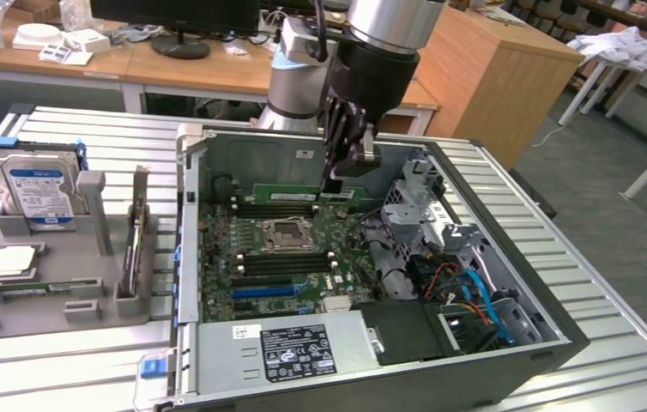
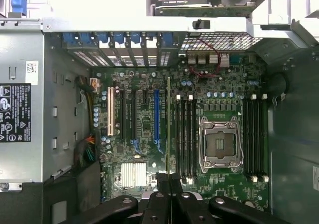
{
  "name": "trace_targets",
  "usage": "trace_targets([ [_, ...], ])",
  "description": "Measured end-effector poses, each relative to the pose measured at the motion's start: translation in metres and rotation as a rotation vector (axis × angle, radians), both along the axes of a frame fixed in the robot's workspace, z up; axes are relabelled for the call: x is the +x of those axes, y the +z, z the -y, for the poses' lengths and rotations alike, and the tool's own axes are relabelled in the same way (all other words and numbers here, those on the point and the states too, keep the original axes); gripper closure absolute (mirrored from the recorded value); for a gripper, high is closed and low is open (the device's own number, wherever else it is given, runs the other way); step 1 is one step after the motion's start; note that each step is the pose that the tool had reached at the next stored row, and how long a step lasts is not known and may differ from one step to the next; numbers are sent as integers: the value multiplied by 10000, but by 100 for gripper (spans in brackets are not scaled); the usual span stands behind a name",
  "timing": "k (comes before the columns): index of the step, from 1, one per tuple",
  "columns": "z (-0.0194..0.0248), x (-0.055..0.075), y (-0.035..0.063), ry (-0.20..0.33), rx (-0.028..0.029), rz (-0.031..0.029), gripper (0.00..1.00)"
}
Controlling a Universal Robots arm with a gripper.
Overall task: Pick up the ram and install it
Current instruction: 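Pick up the ram and move it above insertion slot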
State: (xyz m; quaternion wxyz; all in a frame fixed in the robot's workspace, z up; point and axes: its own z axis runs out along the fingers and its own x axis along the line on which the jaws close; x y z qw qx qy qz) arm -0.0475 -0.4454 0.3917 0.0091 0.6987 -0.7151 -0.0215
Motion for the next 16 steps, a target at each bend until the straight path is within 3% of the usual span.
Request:
trace_targets([
  [16,-201,0,-5,-62,-1,0,88],
])
